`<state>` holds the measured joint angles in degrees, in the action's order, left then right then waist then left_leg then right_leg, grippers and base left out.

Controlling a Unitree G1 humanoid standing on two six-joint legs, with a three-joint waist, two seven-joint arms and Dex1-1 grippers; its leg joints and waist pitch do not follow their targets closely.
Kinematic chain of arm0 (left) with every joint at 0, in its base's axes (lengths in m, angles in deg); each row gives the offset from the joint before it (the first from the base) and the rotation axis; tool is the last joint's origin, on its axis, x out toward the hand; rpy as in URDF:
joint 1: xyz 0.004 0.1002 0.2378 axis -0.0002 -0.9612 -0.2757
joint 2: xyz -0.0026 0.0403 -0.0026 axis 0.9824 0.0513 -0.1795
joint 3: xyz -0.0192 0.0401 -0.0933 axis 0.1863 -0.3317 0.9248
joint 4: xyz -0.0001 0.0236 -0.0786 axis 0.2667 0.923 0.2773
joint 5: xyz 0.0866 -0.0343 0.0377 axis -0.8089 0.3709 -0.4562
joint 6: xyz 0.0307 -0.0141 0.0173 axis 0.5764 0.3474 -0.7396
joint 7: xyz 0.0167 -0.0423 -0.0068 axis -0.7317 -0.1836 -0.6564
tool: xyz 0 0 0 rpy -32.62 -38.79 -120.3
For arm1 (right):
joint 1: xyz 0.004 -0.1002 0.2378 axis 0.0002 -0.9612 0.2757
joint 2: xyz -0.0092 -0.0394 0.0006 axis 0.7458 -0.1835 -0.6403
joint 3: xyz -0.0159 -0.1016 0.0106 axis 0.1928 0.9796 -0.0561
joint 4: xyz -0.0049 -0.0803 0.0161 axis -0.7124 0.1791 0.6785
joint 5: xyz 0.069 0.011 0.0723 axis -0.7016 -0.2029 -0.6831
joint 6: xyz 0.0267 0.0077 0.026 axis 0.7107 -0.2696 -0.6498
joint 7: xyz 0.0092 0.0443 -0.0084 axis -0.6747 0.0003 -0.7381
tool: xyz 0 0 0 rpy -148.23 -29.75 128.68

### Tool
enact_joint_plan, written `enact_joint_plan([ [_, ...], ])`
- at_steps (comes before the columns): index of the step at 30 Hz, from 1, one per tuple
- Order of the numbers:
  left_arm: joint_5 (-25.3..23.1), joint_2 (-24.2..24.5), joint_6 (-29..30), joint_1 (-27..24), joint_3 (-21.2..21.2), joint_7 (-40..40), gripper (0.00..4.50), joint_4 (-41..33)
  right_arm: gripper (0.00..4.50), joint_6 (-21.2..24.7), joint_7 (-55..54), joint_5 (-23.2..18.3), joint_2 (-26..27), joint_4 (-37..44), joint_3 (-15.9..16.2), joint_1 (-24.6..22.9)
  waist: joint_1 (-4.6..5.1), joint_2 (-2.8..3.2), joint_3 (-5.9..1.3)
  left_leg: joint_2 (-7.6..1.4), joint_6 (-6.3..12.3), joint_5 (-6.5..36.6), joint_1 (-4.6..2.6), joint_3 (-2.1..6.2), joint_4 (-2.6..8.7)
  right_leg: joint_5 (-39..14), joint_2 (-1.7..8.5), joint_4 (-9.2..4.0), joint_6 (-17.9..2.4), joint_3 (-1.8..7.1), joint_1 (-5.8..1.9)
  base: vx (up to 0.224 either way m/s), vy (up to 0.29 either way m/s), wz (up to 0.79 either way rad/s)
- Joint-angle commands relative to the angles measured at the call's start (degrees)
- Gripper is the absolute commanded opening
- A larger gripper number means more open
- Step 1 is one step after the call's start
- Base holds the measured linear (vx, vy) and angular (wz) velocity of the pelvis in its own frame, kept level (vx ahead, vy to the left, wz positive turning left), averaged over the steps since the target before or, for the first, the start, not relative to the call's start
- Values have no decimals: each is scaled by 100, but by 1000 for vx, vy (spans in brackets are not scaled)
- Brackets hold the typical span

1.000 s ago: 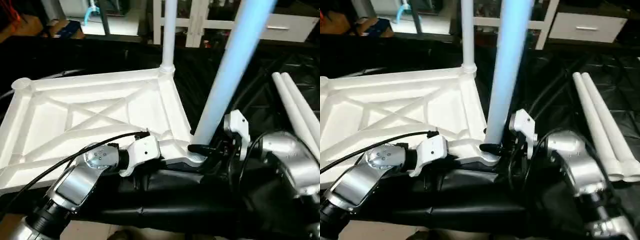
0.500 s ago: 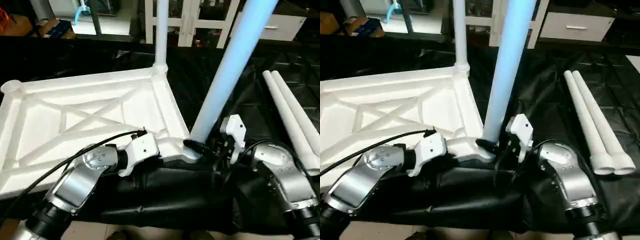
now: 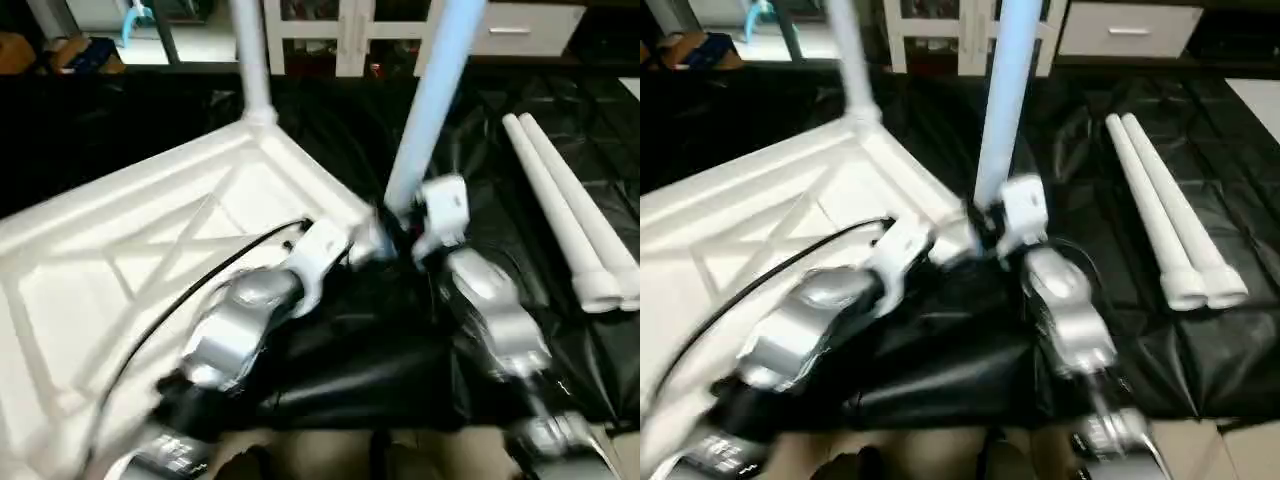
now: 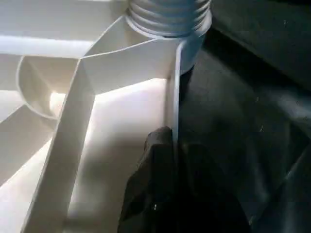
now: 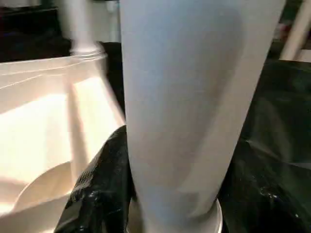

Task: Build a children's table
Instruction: Insert table leg to table base

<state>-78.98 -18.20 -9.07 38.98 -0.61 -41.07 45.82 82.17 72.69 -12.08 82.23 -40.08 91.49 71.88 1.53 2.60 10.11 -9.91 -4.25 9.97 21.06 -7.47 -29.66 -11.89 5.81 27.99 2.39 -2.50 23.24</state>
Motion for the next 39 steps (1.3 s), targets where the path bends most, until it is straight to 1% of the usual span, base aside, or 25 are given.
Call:
enact_joint_plan([
  [1,273,-471,60,160,28,-275,0,-15,190,443,-886,423,110,-1701,-69,-324,64,19,-22,-231,-43,4849,-36,118,721,-2945,-3,-247,-243,-138,-93,0,0,0],
  [2,262,-648,78,223,99,-428,0,34,190,295,-1183,506,220,-1931,-105,-184,38,56,-12,-238,-6,4995,-93,76,756,-2789,-28,-216,-291,-198,-86,-57,-16,5],
  [4,241,-733,76,258,121,-496,0,62,190,167,-1398,588,281,-2076,-110,-86,-25,43,10,-300,93,5080,-29,-41,904,-2496,-87,24,-324,-249,-188,-51,-47,14],
  [5,219,-763,50,288,180,-570,0,80,190,9,-1597,605,363,-2225,-168,40,-103,-13,16,-343,164,4941,12,-116,954,-2449,-17,183,-284,-96,-223,-66,-82,17],
  [6,214,-737,38,292,200,-569,0,81,190,-46,-1622,601,383,-2240,-184,76,-86,-171,33,-22,157,4163,-430,-231,448,-4047,24,-596,-2,-168,270,5,-86,18],
  [7,211,-679,16,291,215,-545,0,72,190,-99,-1603,571,403,-2231,-209,107,-38,-213,100,166,168,3483,-689,-242,26,-5030,126,-977,146,-359,537,5,-86,18],
  [8,207,-635,-7,293,231,-530,0,63,190,-146,-1569,533,419,-2240,-232,136,9,-128,97,151,263,2545,-298,-132,60,-5123,356,-861,198,-451,77,98,-2,-24],
  [9,203,-628,-8,298,239,-532,0,65,190,-177,-1565,521,425,-2268,-238,156,-65,104,143,-145,249,3303,158,6,597,-4094,64,-499,325,-815,-463,81,13,-41],
  [10,209,-593,22,293,257,-511,0,34,190,-252,-1475,486,426,-2277,-250,177,-274,207,123,-432,234,4264,581,99,927,-2354,74,873,6,-495,-910,81,13,-41],
  [11,221,-531,67,289,287,-483,0,-12,190,-375,-1356,437,416,-2285,-273,211,-390,235,130,-453,111,4721,198,-167,959,-535,-10,789,-477,-265,-375,53,-86,13],
  [12,225,-509,78,288,302,-474,0,-23,190,-404,-1312,431,404,-2281,-271,220,-277,-152,-29,-121,83,3286,-361,-52,428,-2446,332,17,-283,105,11,61,-159,31],
  [13,231,-483,91,287,319,-463,0,-36,190,-439,-1261,425,390,-2277,-269,230,-319,-117,27,-48,124,2528,-353,-110,218,-3864,471,-270,-324,134,143,61,-159,31],
  [14,245,-428,103,289,355,-466,0,-37,190,-752,-1158,425,356,-2417,-276,314,-336,-236,-5,-32,262,1167,-17,-84,152,-4830,557,-315,-286,230,-86,97,-103,-4],
  [15,249,-419,100,293,371,-480,0,-27,190,-884,-1115,446,337,-2469,-257,349,-369,-174,-75,-95,189,308,204,-50,310,-3696,388,-111,-416,118,-251,82,-10,-22],
  [16,250,-412,94,296,376,-482,0,-19,190,-953,-1085,461,319,-2436,-238,354,-379,-109,-158,-109,157,-38,135,-55,277,-2839,302,-23,-522,78,-245,82,-10,-22],
  [17,253,-397,75,304,387,-482,0,5,225,-1086,-1018,496,279,-2350,-196,362,-337,-96,-124,-113,190,-3,155,-82,288,-1853,207,30,-716,46,-216,0,0,0],
  [18,253,-397,75,304,387,-482,0,5,225,-1086,-1018,496,279,-2350,-196,362,-312,-8,-94,-158,82,1081,120,-131,354,-2351,214,-22,-815,71,-120,0,0,0],
  [20,253,-379,51,319,386,-469,0,17,262,-1234,-878,519,217,-2126,-148,348,-290,-7,-160,-177,-98,1630,135,-127,373,-2414,159,11,-779,69,-133,0,0,0],
  [22,272,-359,35,341,376,-455,0,39,269,-1358,-692,555,140,-1811,-95,284,-299,-8,-234,-211,-59,1229,112,-168,333,-1232,95,72,-901,78,-133,37,54,4],
  [24,278,-342,24,349,379,-447,0,50,303,-1428,-615,562,110,-1690,-77,251,-267,-7,-255,-191,87,756,171,-206,306,-208,50,166,-1095,62,-191,39,62,-3],
  [28,297,-262,-25,362,378,-429,0,85,323,-1646,-523,605,34,-1435,-61,162,-267,-1,-293,-183,282,614,151,-266,236,322,52,209,-1253,82,-200,21,30,-4],
  [32,298,-137,-105,365,372,-391,0,117,361,-1714,-388,543,-53,-754,-67,-104,-291,-21,-363,-159,618,47,170,-307,129,1097,60,290,-1371,102,-233,0,0,0],
  [36,259,140,-430,363,298,-255,0,205,399,-1326,114,82,-194,805,-74,-826,-322,-56,-381,-159,848,28,186,-312,110,1140,67,295,-1351,117,-263,0,0,0],
  [38,154,598,-954,232,-54,283,0,159,406,-965,475,-307,-454,1693,-89,-1301,-329,-64,-374,-163,878,68,201,-299,119,984,67,284,-1288,111,-278,0,0,0],
  [39,150,615,-974,227,-66,303,0,156,430,-950,490,-323,-464,1716,-90,-1313,-329,-34,-382,-174,860,146,179,-296,123,807,68,271,-1297,112,-268,0,0,0],
])
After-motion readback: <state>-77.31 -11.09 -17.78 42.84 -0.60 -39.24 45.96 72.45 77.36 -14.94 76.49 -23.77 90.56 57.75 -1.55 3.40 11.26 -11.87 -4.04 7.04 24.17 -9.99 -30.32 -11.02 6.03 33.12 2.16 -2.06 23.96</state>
